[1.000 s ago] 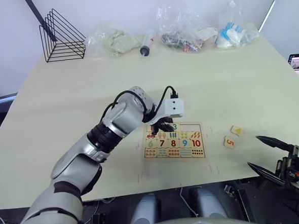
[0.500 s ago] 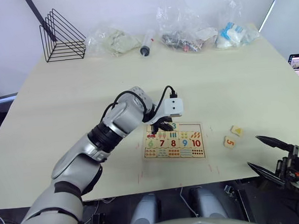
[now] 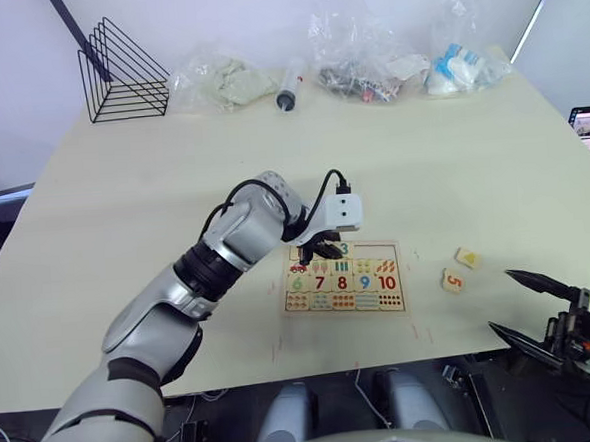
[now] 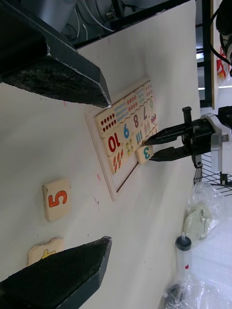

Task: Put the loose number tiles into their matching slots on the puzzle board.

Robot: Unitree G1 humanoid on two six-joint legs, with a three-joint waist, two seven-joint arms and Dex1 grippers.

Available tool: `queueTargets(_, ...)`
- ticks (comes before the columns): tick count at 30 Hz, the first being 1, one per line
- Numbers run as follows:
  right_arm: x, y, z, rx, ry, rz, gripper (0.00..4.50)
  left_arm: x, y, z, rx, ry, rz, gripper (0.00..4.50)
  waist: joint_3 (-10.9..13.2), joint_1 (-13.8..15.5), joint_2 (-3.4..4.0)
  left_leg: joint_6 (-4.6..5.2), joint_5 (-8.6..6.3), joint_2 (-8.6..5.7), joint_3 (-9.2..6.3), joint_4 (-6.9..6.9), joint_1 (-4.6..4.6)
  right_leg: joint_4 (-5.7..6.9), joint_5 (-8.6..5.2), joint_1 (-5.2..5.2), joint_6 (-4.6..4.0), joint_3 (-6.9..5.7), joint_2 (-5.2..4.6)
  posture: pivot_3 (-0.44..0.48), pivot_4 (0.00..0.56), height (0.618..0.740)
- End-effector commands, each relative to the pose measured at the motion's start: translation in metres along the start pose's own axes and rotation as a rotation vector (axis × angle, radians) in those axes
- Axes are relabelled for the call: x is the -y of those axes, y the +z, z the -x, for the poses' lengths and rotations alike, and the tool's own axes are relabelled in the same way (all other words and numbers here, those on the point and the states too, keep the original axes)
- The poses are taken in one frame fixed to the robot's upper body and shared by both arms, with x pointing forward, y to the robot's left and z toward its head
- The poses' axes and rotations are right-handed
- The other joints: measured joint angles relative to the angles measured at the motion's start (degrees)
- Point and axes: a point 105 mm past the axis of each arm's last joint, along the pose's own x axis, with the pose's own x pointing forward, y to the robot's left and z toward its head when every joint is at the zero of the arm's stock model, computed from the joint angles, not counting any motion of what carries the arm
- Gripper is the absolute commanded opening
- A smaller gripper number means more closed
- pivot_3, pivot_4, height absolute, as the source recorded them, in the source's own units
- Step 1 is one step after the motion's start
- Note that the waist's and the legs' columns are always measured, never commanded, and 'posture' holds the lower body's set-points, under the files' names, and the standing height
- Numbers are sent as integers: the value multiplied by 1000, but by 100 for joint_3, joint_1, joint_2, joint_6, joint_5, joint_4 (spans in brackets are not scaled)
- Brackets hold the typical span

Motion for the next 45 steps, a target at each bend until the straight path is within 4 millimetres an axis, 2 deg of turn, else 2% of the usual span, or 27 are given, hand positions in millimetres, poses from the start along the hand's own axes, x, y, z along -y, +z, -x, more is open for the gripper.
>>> queueTargets(1,1,7,0,10,-1,44,4500,2,3,0,-5,-3,-23,919,0,0,0,0,0,0,0,0,0,0,0,0,0,0,0,0,150,740)
queueTargets(18,2,6,0,7,-2,42,4500,3,4,1,0,3,-21,919,0,0,0,0,0,0,0,0,0,0,0,0,0,0,0,0,150,740)
queueTargets(19,2,6,0,7,-2,42,4500,3,4,1,-1,3,-22,1936,0,0,0,0,0,0,0,0,0,0,0,0,0,0,0,0,150,740)
queueTargets(23,2,6,0,5,-2,42,4500,1,5,1,0,16,-26,3627,0,0,0,0,0,0,0,0,0,0,0,0,0,0,0,0,150,740)
queueTargets(30,1,6,0,4,-4,42,4500,0,9,8,20,19,-24,3627,0,0,0,0,0,0,0,1,0,1,0,0,0,0,0,0,150,740)
queueTargets(37,2,6,0,4,-6,44,4500,-9,29,31,160,-3,34,3627,0,0,0,0,0,0,-1,2,0,2,0,0,0,-1,0,0,150,740)
queueTargets(45,2,5,0,3,-11,41,4500,-31,18,54,259,35,138,3627,-1,-11,2,-2,1,0,0,1,3,4,0,0,0,0,1,0,150,740)
